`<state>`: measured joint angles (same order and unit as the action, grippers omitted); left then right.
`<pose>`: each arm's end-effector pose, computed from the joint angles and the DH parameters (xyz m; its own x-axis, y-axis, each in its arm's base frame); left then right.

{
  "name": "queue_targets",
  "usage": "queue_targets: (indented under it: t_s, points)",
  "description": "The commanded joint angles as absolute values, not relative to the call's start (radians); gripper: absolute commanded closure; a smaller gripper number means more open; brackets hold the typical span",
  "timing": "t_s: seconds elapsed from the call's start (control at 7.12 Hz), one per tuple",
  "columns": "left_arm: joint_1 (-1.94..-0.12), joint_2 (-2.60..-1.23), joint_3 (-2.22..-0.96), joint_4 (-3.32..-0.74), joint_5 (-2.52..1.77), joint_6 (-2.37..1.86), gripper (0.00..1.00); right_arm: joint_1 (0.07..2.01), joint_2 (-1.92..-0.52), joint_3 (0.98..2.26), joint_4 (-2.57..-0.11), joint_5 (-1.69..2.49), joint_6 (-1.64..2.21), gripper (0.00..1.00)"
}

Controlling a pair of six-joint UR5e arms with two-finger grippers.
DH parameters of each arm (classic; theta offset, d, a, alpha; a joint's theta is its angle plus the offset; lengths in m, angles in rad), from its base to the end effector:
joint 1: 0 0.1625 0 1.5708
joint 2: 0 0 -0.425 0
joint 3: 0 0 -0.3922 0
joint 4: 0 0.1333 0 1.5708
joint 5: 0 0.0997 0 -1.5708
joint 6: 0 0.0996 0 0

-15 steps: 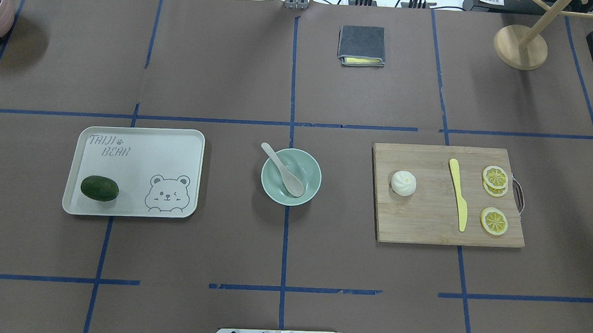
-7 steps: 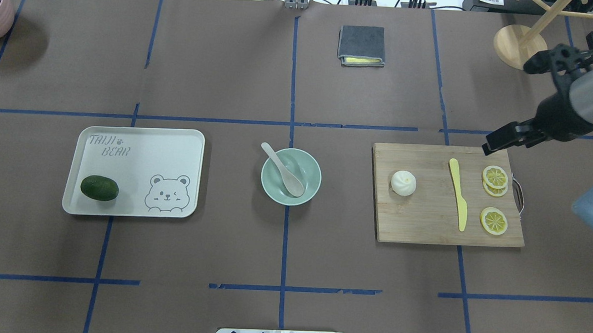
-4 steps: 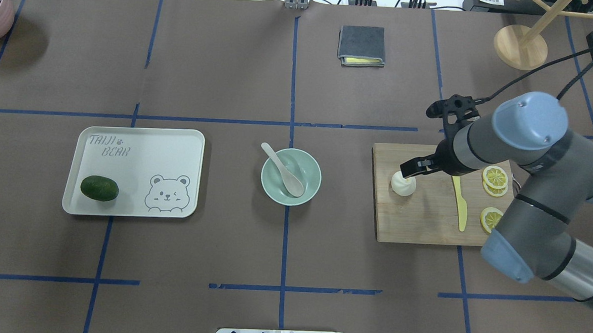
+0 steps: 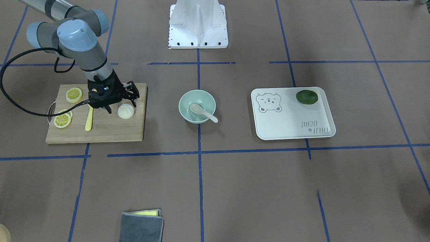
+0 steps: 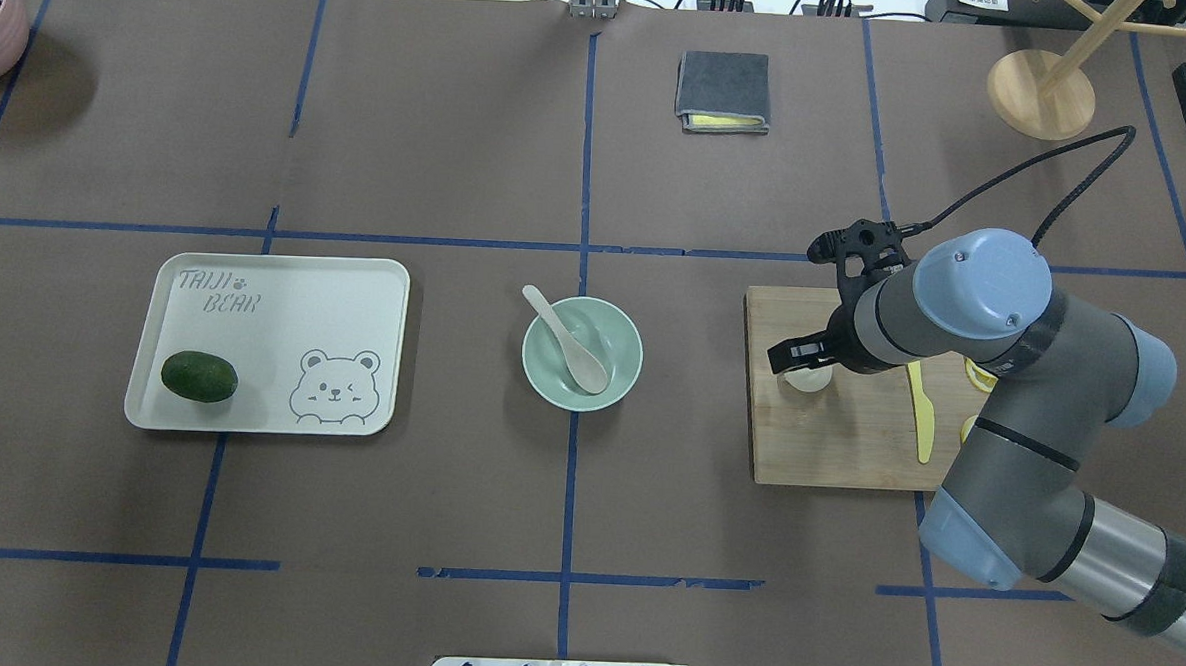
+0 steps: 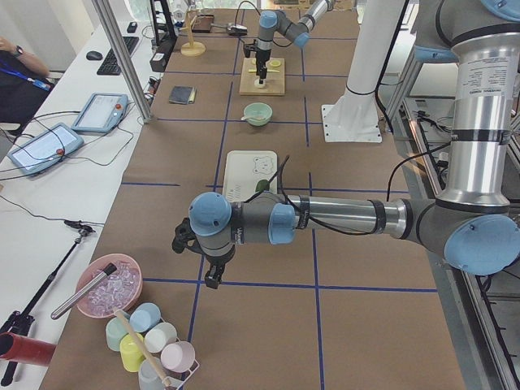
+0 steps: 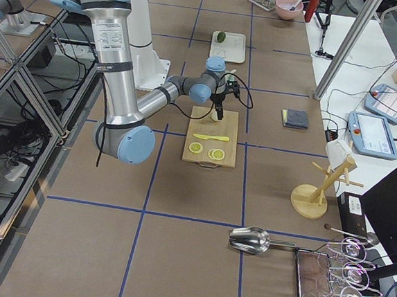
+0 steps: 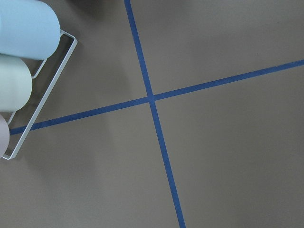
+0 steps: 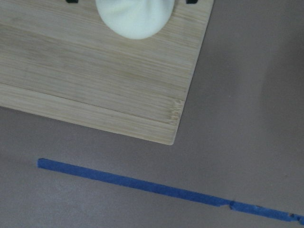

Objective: Put spoon and bun in bowl

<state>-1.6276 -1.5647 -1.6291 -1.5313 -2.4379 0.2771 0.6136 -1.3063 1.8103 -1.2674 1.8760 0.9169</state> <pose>-0.0851 -0.4855 0.6302 0.6374 0.2471 -0.7298 -0.1223 0.9676 0.2208 -0.4246 -0.4255 0.3770 0.6748 -0.2344 0.6998 0.0488 0.9603 0.2746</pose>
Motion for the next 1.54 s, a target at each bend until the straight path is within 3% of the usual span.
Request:
queue_targets:
  t_s: [0.0, 0.56, 0.98, 1.4]
  points:
    - [-1.628, -1.565, -1.629, -1.532, -2.442, 0.278, 0.0, 0.611, -1.305, 1.809, -1.267, 1.878, 0.916, 1.0]
    - [-1.628, -1.563, -1.629, -1.545, -2.445, 0.278, 0.0, 0.601, -1.254, 1.848, -1.29, 1.878, 0.983, 1.0]
    - [-1.628, -1.563, -1.628, -1.545, -2.445, 0.278, 0.0, 0.51, -0.961, 1.836, -1.569, 1.789, 1.167, 1.0]
    - [-1.628, -1.563, -1.635, -1.545, -2.448, 0.278, 0.0, 0.419, -0.77, 1.602, -1.563, 1.639, 1.281, 1.0]
